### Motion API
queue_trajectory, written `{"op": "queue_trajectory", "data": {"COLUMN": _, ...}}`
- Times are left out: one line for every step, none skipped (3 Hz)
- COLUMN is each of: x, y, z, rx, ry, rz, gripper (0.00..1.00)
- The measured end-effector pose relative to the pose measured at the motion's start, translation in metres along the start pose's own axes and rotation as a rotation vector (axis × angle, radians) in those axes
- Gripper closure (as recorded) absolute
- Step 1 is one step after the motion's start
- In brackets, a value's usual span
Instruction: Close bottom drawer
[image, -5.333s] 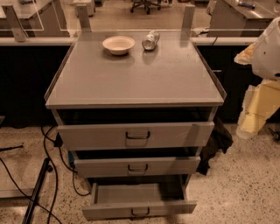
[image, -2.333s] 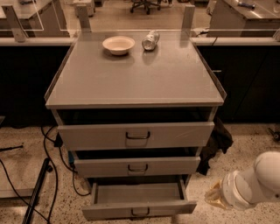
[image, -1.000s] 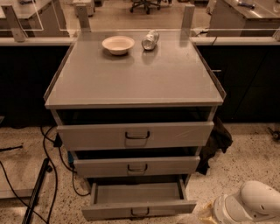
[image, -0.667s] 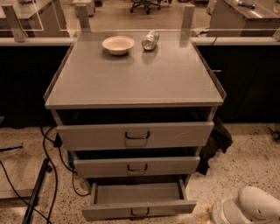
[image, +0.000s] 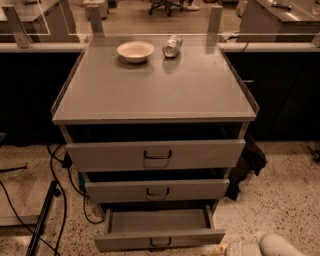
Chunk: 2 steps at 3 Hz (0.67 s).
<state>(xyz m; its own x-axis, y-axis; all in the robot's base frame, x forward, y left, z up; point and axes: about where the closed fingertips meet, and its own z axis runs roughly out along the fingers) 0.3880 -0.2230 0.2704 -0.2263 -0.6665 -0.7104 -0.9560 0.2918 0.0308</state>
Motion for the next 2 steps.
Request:
{"op": "queue_trajectory", "data": {"x": 0.000, "y": 0.000, "z": 0.000, "rx": 0.000, "ry": 0.000, "rz": 0.000, "gripper": 1.00}}
{"op": "queue_trajectory", "data": {"x": 0.012, "y": -0.002, "z": 0.018, "rx": 0.009, "ry": -0.024, "rz": -0.005, "gripper": 1.00}}
